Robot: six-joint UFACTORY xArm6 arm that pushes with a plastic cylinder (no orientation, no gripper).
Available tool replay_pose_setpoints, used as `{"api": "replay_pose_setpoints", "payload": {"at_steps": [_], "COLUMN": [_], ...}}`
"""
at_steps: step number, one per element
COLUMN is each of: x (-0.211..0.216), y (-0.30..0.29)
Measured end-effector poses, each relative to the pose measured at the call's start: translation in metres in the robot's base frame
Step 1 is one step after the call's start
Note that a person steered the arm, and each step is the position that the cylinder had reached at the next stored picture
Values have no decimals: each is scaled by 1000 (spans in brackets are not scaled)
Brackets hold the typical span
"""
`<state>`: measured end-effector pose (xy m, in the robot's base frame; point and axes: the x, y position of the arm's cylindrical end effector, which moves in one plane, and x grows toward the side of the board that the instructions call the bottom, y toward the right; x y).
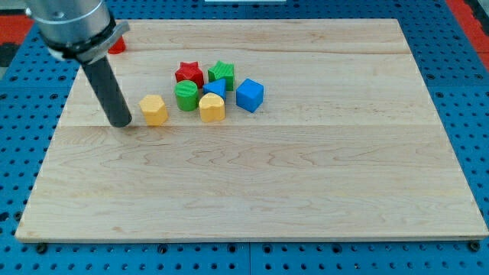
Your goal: Place red circle top right of red star
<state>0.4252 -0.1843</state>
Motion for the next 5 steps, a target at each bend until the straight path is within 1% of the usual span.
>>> {"api": "replay_pose_setpoints", "payload": {"at_steps": [1, 2, 4, 5], "x": [-3, -2, 21, -37], "y": [43, 53, 14, -61]}}
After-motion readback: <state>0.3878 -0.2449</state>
